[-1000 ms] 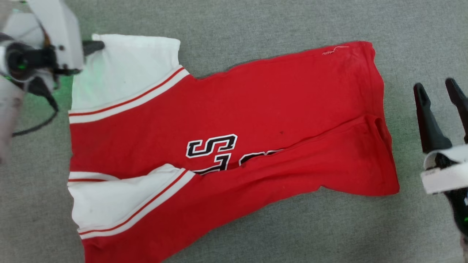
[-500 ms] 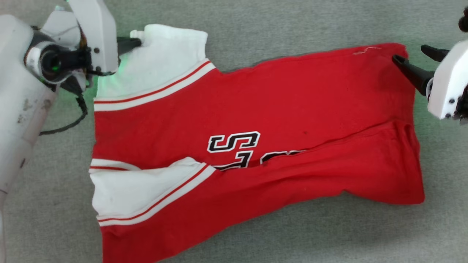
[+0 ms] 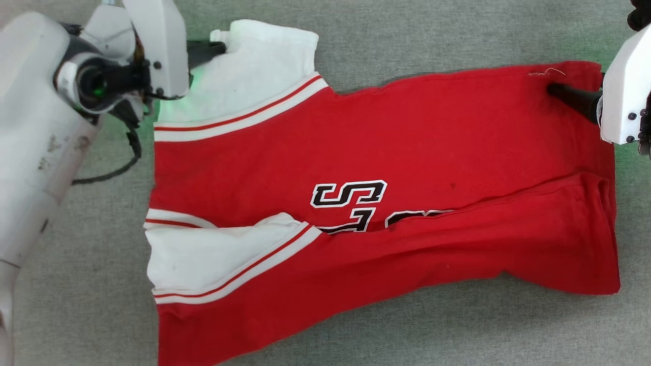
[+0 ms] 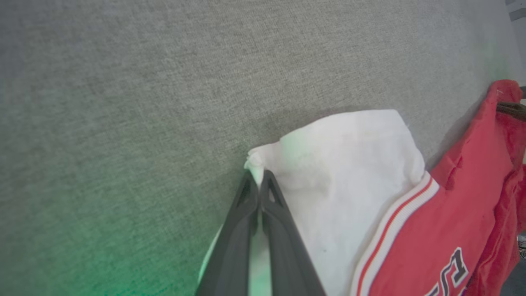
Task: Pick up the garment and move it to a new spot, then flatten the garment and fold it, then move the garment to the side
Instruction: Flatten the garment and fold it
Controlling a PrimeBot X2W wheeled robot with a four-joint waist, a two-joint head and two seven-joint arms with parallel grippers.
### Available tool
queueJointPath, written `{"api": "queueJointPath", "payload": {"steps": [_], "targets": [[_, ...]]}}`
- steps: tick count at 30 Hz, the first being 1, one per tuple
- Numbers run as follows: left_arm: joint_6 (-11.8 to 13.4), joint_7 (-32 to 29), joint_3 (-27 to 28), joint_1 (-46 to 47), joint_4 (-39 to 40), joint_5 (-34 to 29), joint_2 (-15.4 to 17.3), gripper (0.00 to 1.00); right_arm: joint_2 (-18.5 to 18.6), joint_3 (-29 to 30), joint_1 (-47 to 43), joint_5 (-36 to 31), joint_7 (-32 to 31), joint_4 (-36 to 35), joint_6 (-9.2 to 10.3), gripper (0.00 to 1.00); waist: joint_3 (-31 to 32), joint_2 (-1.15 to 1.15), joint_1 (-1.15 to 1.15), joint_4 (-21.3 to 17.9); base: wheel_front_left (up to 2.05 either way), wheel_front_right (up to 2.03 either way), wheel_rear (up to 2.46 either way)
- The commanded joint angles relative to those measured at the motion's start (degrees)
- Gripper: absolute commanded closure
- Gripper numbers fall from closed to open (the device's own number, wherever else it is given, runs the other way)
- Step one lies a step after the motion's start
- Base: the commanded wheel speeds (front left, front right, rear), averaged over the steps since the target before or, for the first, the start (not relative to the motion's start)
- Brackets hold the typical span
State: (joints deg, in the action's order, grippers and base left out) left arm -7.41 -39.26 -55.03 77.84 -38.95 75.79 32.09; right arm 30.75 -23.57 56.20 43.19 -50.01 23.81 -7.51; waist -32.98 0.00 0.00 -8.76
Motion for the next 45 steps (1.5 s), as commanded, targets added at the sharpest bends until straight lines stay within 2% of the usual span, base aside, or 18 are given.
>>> {"api": "queueJointPath", "payload": {"steps": [1,5,12,22,30,34,38,42,45], "targets": [[-0.11,0.14,-1.26,-2.25,0.29,0.51,-0.90,1.00,-0.50,-1.68,-0.68,1.07,1.06,0.84,0.04,1.00,0.45,0.00,0.00,0.55,0.00,0.00,0.00],[-0.11,3.93,-0.22,-3.64,2.53,2.81,-0.90,1.00,2.00,-2.72,-1.70,2.36,6.23,0.08,0.05,1.00,3.04,0.00,0.00,1.86,0.00,0.00,0.00],[-0.12,10.92,1.12,-8.88,12.41,7.19,2.02,1.00,7.48,-3.71,-7.66,6.21,13.42,-4.26,0.05,1.00,10.82,0.00,0.00,5.26,0.00,0.00,0.00],[-0.12,21.33,0.83,-22.80,34.50,9.34,12.64,1.00,16.59,-3.83,-24.16,11.66,20.35,-16.52,0.05,1.00,17.16,0.00,0.00,9.50,0.00,0.00,0.00],[-0.12,33.94,0.29,-35.35,45.37,8.07,17.95,1.00,21.89,0.00,-34.86,13.71,23.76,-20.78,0.05,1.00,18.20,0.00,0.00,11.30,0.00,0.00,0.00],[-0.12,40.95,0.34,-42.04,48.26,8.55,20.11,1.00,22.23,2.03,-39.31,13.90,25.06,-21.42,0.05,1.00,18.22,0.00,0.00,11.75,0.00,0.00,0.00],[-0.12,44.91,-0.93,-47.03,49.06,8.69,20.65,1.00,21.74,4.16,-42.83,13.62,25.75,-21.68,0.05,1.00,17.70,0.00,0.00,12.30,0.00,0.00,0.00],[-0.12,46.53,-2.89,-49.29,46.51,8.10,18.47,1.00,20.48,5.73,-45.02,12.04,25.96,-19.82,0.05,1.00,17.10,0.00,0.00,12.86,0.00,0.00,0.00],[-0.12,46.71,-4.64,-49.15,41.04,6.35,16.28,1.00,18.35,5.40,-45.32,11.09,26.22,-17.61,0.05,1.00,16.66,0.00,0.00,13.14,0.00,0.00,0.00]]}}
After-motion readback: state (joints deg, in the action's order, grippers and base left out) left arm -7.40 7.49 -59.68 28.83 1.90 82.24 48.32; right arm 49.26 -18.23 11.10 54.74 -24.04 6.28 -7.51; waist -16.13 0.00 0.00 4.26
